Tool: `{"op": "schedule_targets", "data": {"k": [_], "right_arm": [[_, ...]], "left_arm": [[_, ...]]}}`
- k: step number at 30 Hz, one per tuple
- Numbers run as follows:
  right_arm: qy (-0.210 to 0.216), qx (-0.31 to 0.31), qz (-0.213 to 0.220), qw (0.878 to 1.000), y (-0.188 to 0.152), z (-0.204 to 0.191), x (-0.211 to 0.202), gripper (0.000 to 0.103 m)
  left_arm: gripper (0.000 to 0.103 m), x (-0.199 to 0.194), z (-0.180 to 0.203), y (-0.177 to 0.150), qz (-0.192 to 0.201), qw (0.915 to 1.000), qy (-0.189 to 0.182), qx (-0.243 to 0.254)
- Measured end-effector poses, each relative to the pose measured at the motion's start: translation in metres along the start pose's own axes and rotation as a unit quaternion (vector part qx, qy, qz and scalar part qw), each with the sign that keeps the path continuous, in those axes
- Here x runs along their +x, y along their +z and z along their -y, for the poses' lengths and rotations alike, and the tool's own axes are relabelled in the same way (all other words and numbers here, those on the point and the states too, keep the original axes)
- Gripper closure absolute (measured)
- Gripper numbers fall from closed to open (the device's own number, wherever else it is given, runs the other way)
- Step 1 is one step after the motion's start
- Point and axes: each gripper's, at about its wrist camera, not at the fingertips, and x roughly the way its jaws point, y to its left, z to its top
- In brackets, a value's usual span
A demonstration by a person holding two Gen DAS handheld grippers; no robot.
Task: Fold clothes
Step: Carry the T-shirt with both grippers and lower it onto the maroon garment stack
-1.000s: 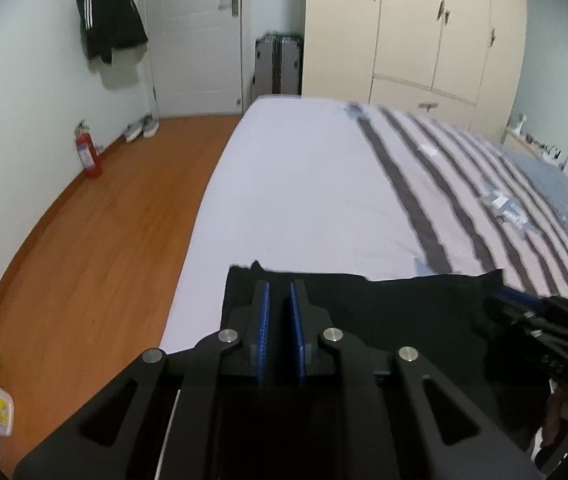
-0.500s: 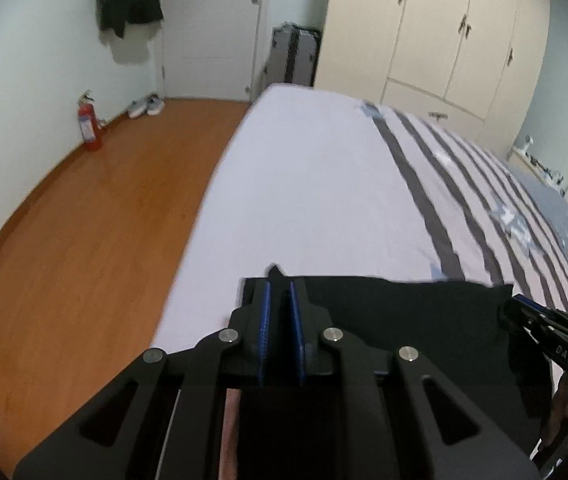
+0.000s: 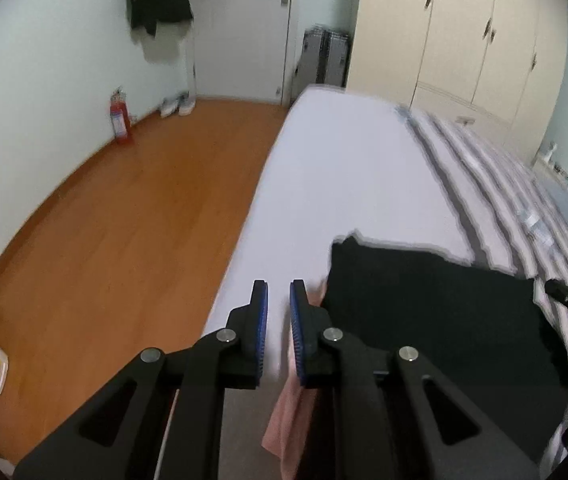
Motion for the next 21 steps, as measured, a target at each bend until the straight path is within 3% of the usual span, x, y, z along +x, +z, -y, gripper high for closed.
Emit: {"op": "schedule_targets", "data": {"k": [3,4,8,12,16,21], "right_arm": [[0.021,-0.005,0.031,0.999,-0.001,0.0,-0.03,0.082],[0.027,-0.011,0.039,0.999,-0.004,-0.002,-0.039,0.078],[0.049,-0.043,0.054,0.996,-0.026,-0.022,-0.072,0.078],[0.057,-0.074,0.05,0.994,-0.051,-0.043,-0.08,0.078],[0.056,-0.096,0.037,0.993,-0.073,-0.062,-0.064,0.077],[0.031,-0.121,0.035,0.992,-0.097,-0.067,-0.047,0.077]], "left_arm": [[0.093,-0.036,0.021,0.0,0.04,0.9984,-0.03,0.028],[0.093,-0.044,0.028,-0.003,0.044,0.9977,-0.041,0.031],[0.093,-0.069,0.054,-0.019,0.058,0.9943,-0.08,0.04],[0.093,-0.057,0.069,-0.04,0.041,0.9944,-0.081,0.055],[0.092,-0.02,0.069,-0.072,-0.013,0.997,-0.055,0.053],[0.092,-0.013,0.07,-0.079,-0.016,0.9973,-0.047,0.055]]}}
